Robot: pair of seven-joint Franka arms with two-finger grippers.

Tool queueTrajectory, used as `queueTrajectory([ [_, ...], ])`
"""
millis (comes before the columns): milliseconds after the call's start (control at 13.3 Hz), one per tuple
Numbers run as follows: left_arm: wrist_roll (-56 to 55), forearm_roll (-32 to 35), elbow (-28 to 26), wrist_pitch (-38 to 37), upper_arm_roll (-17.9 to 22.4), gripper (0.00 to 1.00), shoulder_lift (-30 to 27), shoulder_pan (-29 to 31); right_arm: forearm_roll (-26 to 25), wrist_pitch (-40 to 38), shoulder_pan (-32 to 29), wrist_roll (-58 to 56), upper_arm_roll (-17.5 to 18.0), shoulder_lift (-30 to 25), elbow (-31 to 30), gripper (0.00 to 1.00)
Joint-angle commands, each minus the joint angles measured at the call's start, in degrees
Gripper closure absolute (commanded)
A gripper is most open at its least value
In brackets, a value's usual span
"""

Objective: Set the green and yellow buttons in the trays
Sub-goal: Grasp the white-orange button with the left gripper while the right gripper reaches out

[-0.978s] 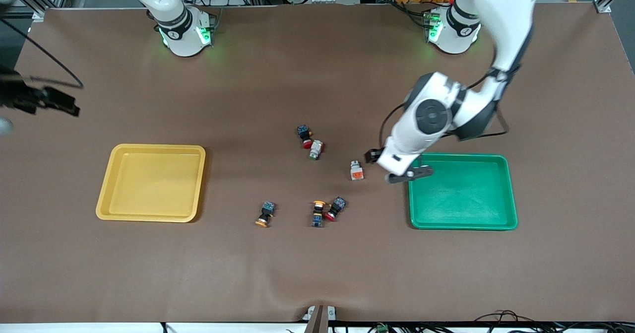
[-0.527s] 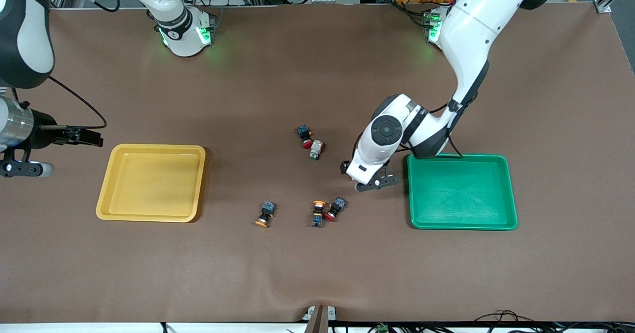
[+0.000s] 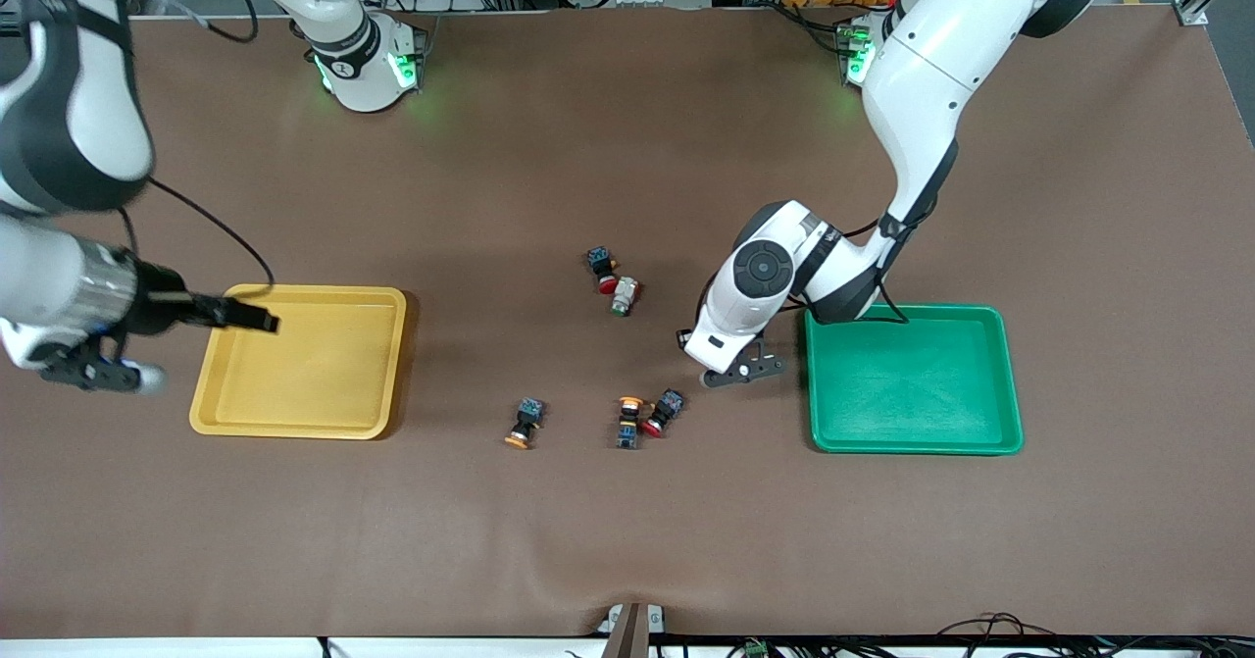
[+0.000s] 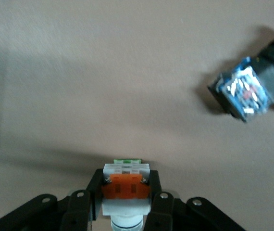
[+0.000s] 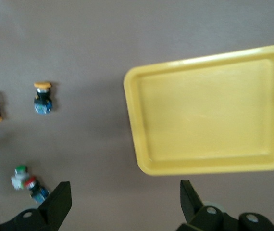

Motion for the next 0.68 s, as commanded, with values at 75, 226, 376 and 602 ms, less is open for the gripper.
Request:
queueTrajectory([
  [75, 8.9, 2.0, -0.2, -7.0, -0.7, 1.00, -6.8, 8.3, 0.9, 8.4, 7.1, 12.5, -0.1, 5.1, 1.5, 0.00],
  [226, 19.5, 1.9, -0.3, -11.4, -0.8, 1.00, -9.9, 14.5, 0.9, 13.2, 10.5, 18.3, -0.1, 6.9, 1.5, 0.00],
  [376, 30.1, 1.8, -0.3, -12.6, -0.9, 1.00, -10.2, 20.9, 0.9, 18.2, 14.0, 19.9, -0.1, 9.5, 1.1, 0.00],
  [602, 36.9, 1.8, -0.8, -12.5, -0.8, 1.00, -9.1, 27.3, 0.5, 27.8, 19.7, 23.5, -0.2, 15.9, 1.1, 0.00],
])
